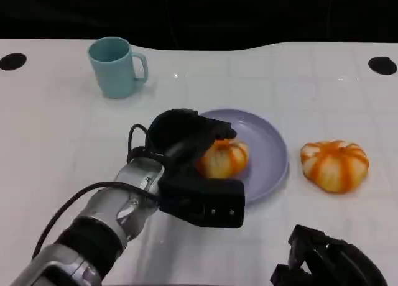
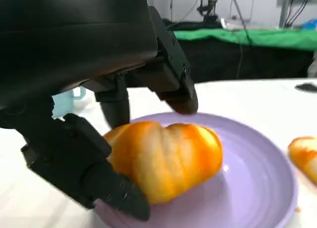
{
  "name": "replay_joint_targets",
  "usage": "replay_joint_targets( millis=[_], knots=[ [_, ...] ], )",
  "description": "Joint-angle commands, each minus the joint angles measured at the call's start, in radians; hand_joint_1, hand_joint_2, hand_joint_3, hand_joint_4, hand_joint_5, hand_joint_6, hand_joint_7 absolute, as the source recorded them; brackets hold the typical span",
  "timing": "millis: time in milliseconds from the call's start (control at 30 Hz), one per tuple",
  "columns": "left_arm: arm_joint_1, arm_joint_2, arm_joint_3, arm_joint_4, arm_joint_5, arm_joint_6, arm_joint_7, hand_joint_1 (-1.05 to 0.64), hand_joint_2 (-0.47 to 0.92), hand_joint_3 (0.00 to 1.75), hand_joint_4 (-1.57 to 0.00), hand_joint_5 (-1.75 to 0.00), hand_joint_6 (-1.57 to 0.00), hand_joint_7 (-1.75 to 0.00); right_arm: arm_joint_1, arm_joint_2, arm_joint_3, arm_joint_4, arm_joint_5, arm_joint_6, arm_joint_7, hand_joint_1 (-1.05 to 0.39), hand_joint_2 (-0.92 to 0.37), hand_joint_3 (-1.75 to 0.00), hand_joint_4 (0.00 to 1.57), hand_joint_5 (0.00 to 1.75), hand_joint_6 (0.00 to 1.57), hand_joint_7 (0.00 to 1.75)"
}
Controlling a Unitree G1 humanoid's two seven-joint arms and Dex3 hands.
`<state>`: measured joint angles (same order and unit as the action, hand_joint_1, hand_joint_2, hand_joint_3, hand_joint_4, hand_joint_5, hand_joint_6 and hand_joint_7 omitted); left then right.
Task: Grasp the bread from the table and place it into the plate.
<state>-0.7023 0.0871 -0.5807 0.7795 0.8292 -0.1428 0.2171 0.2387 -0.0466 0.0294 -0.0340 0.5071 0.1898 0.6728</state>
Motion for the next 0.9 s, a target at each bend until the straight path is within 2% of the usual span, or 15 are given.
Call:
replay_joint_targets(
  millis=[33, 200, 367, 500, 633, 867, 900],
  knots=[
    [-0.037, 0.027, -0.023, -0.041, 0.020, 0.056, -0.101, -0.75, 0.92, 0.21, -0.40, -0.16, -0.26, 0.00, -0.008, -0.002, -0.007, -0.005, 0.002, -0.005, -0.011, -0.74, -0.92, -0.22, 0.88, 1.64, 0.79, 1.40],
    [-0.047, 0.052, -0.038, -0.089, 0.018, 0.094, -0.235, -0.93, 0.92, 0.32, -0.30, -0.07, -0.13, 0.00, -0.017, -0.002, -0.009, -0.004, 0.002, -0.002, -0.020, -0.73, -0.92, -0.22, 0.88, 1.63, 0.79, 1.41],
    [-0.028, 0.090, -0.027, -0.157, 0.006, 0.083, -0.284, -1.01, 0.92, 0.40, -0.33, -0.07, -0.16, -0.02, -0.029, -0.002, -0.011, 0.005, 0.010, 0.001, -0.014, -0.72, -0.92, -0.21, 0.87, 1.63, 0.78, 1.41],
    [0.011, 0.115, 0.002, -0.224, -0.035, 0.062, -0.284, -0.97, 0.92, 0.38, -0.38, -0.08, -0.20, -0.03, -0.030, -0.005, -0.009, 0.002, 0.002, -0.002, -0.019, -0.72, -0.92, -0.21, 0.87, 1.63, 0.79, 1.41],
    [0.102, 0.134, 0.077, -0.310, -0.141, -0.016, -0.253, -0.92, 0.92, 0.35, -0.47, -0.12, -0.27, -0.05, -0.024, -0.003, -0.009, -0.008, 0.006, 0.002, -0.022, -0.73, -0.92, -0.22, 0.88, 1.63, 0.80, 1.40],
    [0.269, 0.122, 0.197, -0.350, -0.292, -0.245, -0.099, -0.67, 0.92, 0.24, -0.79, -0.29, -0.57, -0.15, -0.014, -0.006, -0.011, -0.027, 0.013, 0.013, -0.024, -0.72, -0.92, -0.22, 0.88, 1.62, 0.80, 1.40],
    [0.285, 0.115, 0.211, -0.348, -0.312, -0.269, -0.090, -0.65, 0.92, 0.23, -0.80, -0.40, -0.64, -0.14, -0.013, -0.006, -0.011, -0.028, 0.015, 0.014, -0.024, -0.72, -0.92, -0.22, 0.88, 1.62, 0.80, 1.40]
  ],
)
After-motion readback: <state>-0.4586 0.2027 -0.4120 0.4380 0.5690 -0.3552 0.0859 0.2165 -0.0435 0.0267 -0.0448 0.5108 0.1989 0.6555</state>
